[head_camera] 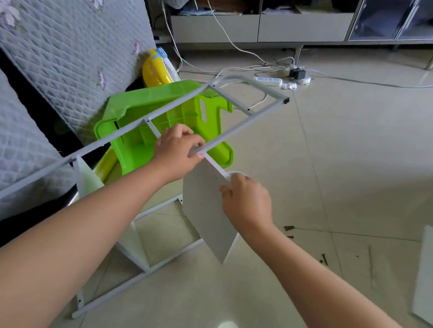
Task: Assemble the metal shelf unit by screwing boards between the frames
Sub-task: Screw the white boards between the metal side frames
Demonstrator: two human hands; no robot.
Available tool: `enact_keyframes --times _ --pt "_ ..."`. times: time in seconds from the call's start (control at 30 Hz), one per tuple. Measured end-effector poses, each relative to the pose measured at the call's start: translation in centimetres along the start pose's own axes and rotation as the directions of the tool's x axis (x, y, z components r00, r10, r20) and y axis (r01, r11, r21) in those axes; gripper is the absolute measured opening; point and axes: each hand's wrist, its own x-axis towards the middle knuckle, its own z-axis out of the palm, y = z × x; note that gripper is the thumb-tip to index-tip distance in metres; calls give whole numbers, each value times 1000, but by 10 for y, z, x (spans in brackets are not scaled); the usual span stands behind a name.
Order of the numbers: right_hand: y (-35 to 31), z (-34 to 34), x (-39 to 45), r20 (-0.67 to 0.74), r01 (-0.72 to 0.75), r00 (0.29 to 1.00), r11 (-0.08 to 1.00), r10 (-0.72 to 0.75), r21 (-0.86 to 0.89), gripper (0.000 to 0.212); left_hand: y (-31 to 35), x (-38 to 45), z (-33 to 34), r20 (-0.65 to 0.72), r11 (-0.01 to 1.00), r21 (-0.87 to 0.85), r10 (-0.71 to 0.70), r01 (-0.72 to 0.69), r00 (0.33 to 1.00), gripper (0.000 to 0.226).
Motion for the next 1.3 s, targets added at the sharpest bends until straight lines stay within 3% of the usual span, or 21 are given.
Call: enact_keyframes --times 0.2,0.37,0.5,0.6,0.7,0.77,0.83,0.9,0.97,1.07,1.2,1.27,1.3 --pt "8 33 -2 15 9 1000 999 -8 -36 23 -9 -6 18 251 998 63 4 -20 968 36" --pt "9 29 4 47 14 999 1000 -14 12 17 -14 -9 22 224 998 57 -6 -7 975 38" --pt "16 25 9 167 -19 986 1000 15 23 30 -14 -8 21 140 964 -144 -202 222 969 40" --pt "26 16 11 287 -4 958 1000 7 -12 24 -5 -3 18 -6 867 -270 -436 418 900 59" --pt "29 9 12 349 38 937 998 -21 -41 16 4 4 18 94 742 -248 -621 622 778 86" --pt "28 7 12 378 38 926 998 -16 -50 17 7 9 21 181 647 -334 -670 686 720 78" --pt "25 7 12 429 43 903 998 -17 -52 16 7 12 22 237 614 -387 -654 688 718 62" --pt "23 9 11 468 54 883 998 -34 -29 18 7 15 23 258 617 -385 -642 686 722 63" --pt "21 13 11 473 77 879 997 -53 -32 38 13 16 23 271 648 -342 -625 680 732 65" --pt "19 18 13 419 112 904 992 -81 -50 48 19 15 25 256 719 -217 -611 661 749 62" --pt "11 25 7 403 127 904 990 -141 61 30 13 17 26 216 745 -142 -619 652 755 41" --pt "13 21 2 490 157 844 974 -218 162 20 9 17 23 201 759 -82 -622 646 757 38" --pt "19 16 2 553 161 799 970 -236 180 29 7 17 23 186 767 -59 -620 639 762 35"
